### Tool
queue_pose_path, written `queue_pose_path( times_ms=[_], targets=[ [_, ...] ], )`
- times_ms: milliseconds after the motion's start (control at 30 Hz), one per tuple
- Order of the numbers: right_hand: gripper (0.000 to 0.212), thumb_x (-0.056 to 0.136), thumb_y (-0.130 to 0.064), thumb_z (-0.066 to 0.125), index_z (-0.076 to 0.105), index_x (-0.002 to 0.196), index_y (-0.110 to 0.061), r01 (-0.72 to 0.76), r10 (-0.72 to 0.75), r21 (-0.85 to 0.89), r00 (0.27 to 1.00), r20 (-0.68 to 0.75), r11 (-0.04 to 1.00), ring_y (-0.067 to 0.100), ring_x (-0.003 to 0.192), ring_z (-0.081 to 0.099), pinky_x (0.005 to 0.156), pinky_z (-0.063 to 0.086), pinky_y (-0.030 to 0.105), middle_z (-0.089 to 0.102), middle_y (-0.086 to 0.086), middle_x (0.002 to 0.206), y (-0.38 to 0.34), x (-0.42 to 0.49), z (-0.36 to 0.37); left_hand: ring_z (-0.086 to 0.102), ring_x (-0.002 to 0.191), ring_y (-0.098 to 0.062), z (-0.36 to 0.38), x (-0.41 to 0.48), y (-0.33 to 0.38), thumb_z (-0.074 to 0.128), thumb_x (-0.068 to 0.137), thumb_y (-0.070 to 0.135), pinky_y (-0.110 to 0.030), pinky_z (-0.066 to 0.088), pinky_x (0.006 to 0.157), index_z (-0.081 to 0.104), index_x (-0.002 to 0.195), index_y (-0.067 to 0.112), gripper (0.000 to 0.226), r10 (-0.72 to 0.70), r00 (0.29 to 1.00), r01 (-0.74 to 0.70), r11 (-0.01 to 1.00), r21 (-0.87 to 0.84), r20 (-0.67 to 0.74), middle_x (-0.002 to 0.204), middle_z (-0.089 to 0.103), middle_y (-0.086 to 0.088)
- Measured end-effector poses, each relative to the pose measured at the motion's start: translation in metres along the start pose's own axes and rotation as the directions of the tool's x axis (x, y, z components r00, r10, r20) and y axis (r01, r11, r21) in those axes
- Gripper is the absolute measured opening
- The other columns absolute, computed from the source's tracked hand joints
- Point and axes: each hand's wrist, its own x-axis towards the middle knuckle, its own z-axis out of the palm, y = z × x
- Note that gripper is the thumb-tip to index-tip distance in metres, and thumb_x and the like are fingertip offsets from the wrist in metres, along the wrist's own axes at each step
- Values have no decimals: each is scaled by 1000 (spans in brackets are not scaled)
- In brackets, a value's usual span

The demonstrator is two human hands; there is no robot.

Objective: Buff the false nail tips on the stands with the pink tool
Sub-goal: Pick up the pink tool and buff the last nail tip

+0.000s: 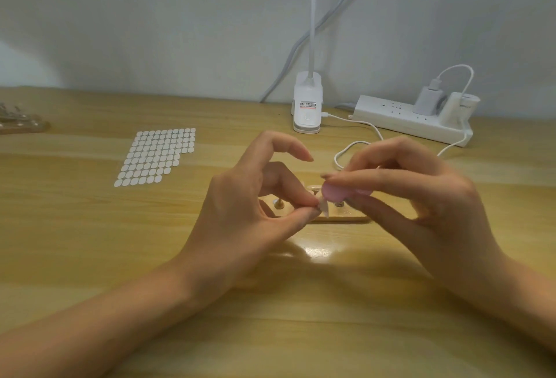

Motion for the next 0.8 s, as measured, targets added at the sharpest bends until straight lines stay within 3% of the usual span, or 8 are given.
queue_pose_path(
  times_ms=[167,333,467,567,700,800],
  targets=[
    [18,92,-18,70,71,110,-16,-55,58,74,997,-47,996,22,92,65,79,51,35,65,7,101,1,1,-2,72,74,-10,1,1,2,82,79,14,-15,45,53,55,112,28,45,8,1000,-8,1000,-12,4,77,74,10],
    [18,91,-16,69,73,109,-13,26,-28,51,999,46,998,18,91,65,80,53,31,63,5,99,-5,0,2,70,71,-9,2,-1,1,83,81,12,-16,46,54,54,114,25,45,19,1000,-19,1000,0,11,74,72,7],
    [19,91,-14,70,73,110,-12,-6,4,52,999,32,999,20,89,66,78,54,34,63,6,98,-3,2,-1,70,70,-6,3,-1,0,83,80,8,-13,44,54,54,114,25,48,7,1000,-7,1000,-6,14,74,73,7],
    [19,92,-17,68,74,109,-13,52,-54,31,997,63,998,17,91,66,78,53,28,64,4,100,-5,-1,3,70,70,-6,3,-2,0,82,81,15,-12,44,55,55,113,25,44,1,1000,-1,1000,-29,24,73,71,8],
    [21,90,-13,71,71,112,-13,0,-1,68,1000,19,998,21,89,66,78,54,34,63,6,100,-1,1,-2,70,71,-6,3,0,1,81,77,18,-15,44,53,55,109,29,43,-32,999,32,998,-49,5,75,73,8],
    [19,91,-16,69,73,109,-13,50,-53,50,997,61,998,16,90,65,79,52,26,64,4,100,-3,-1,3,69,69,-6,3,0,1,83,80,19,-15,43,52,55,110,26,42,-32,999,33,998,-59,18,75,72,6]
  ],
)
